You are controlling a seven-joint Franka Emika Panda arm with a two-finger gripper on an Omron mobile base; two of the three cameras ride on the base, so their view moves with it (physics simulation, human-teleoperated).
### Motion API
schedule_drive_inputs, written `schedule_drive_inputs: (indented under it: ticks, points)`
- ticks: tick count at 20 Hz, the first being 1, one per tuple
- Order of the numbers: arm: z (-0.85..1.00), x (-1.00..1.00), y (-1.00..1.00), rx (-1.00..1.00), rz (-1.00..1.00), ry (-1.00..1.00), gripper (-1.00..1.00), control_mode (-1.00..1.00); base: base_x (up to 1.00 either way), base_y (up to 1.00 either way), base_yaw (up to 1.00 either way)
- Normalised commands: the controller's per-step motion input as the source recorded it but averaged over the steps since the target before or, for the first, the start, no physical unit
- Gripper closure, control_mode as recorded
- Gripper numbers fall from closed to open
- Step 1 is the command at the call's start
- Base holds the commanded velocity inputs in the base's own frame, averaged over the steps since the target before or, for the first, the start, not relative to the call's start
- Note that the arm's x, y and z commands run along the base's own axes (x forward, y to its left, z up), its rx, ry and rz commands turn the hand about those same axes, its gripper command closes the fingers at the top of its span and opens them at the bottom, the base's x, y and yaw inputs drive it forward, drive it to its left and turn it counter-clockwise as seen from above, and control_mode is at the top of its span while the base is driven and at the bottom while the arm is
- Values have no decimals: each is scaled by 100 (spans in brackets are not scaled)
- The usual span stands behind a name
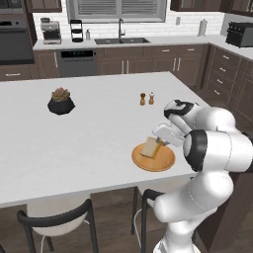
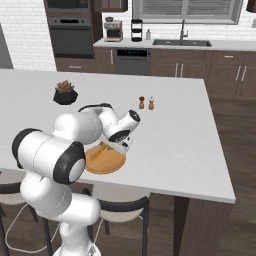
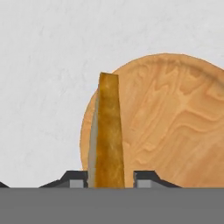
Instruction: Start the toaster. Once the lever pops up, take the bread to the plate on the dining counter.
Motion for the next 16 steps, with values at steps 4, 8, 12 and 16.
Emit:
schedule_drive_inputs:
  ticks: [4, 8, 12, 16]
  points:
    - [0, 22, 0, 0, 0, 0, -100, -100, 0, 0, 0]
    - [0, 12, -8, 0, 0, -3, -100, -100, 0, 0, 0]
    - [0, 0, -34, 0, -1, -9, -100, -100, 0, 0, 0]
    - [0, -7, -50, 0, -2, -10, -100, -100, 0, 0, 0]
